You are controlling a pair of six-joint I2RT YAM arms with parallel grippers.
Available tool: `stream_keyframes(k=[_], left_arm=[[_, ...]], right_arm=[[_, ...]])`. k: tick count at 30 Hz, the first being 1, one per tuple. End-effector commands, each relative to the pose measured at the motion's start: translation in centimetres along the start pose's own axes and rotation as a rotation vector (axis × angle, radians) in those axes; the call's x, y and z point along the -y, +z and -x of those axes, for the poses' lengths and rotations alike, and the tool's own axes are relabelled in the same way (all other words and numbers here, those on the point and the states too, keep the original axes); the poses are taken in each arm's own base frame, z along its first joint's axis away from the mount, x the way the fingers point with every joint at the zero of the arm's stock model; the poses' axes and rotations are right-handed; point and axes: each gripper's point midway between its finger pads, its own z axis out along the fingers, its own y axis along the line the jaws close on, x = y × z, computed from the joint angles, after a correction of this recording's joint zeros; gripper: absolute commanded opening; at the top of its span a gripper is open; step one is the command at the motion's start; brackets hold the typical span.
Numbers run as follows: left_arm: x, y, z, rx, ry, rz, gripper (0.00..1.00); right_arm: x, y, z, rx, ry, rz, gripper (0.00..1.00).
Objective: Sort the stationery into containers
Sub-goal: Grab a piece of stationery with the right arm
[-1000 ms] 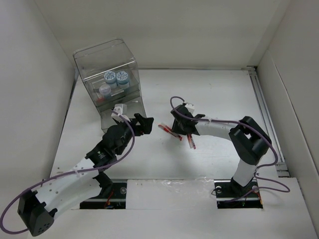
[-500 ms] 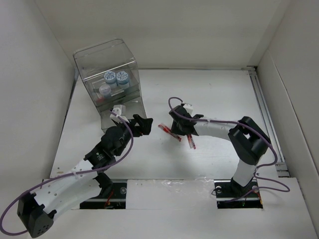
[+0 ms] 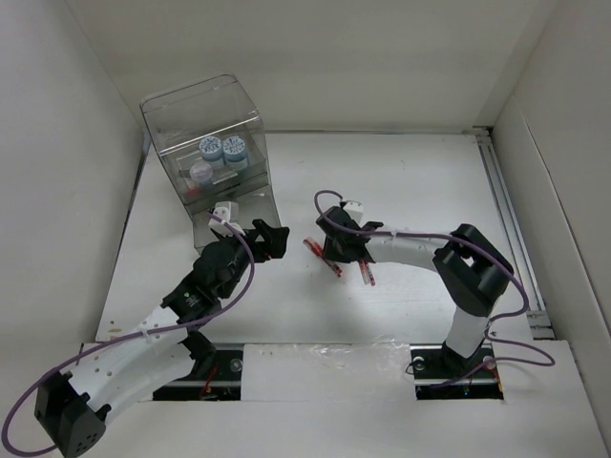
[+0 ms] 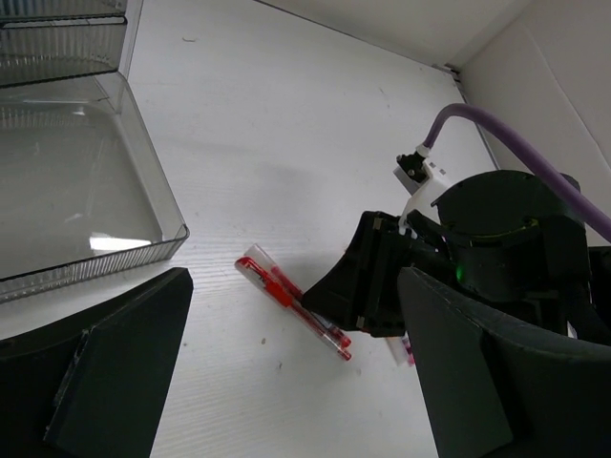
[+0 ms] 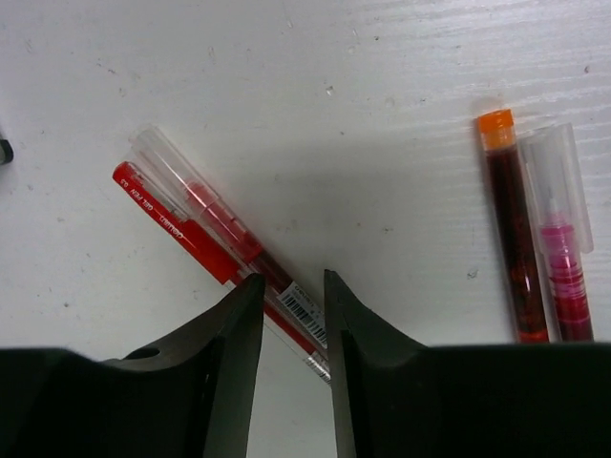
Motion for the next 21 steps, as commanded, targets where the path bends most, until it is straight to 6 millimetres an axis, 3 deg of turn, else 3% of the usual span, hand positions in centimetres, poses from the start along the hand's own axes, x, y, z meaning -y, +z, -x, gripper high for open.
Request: stream_keyframes(k=[1,4,6,9,11,13,14,18,21], left_arm=[[0.5,0.1,0.7,0.028,-0.009,-0.026,0.87],[0.6,0.0,0.9,0.036,-0.012,-0.032,0.87],[0.6,0.0,0.9,0.036,-0.012,-0.032,0.87],[0.3,0.0,0.6,0.029,-0.009,-0.027,0.87],[0.3,0.0,0.6,0.029,-0.009,-0.027,0.87],[0.4,-0.2,0.8,0.036,-0.012,-0.032,0.87],[0.2,-0.1,0.4,0.029,-0.009,-0.027,0.87],[0.1,-0.2,0.7,0.042,-0.012,-0.023,0.87],[0.0,-0.4,1.3,0.065,-0.017,-0.012,0.87]], right_arm=[[2.7,0.1,-3.6,-0.111,-0.082,-0.104,0.36],[2.3,-0.2,-3.9,-0.124,-0.101,-0.091,0.19],[2.6,0.3,-4.0,-0.125,-0.107,-0.114,0.2],[3.1,0.9,-4.8,-0.138,-0.125,-0.138,0.33],[3.3,1.2,-5.1,-0.145,-0.128,-0.147,0.35],[3.0,1.2,-5.2,-0.147,-0.124,-0.133,0.26],[3.0,1.2,-5.2,-0.147,-0.115,-0.134,0.15],[3.0,0.9,-3.8,-0.083,-0.092,-0.152,0.0],[0.9,-1.3,-0.3,0.014,-0.052,-0.105,0.0]])
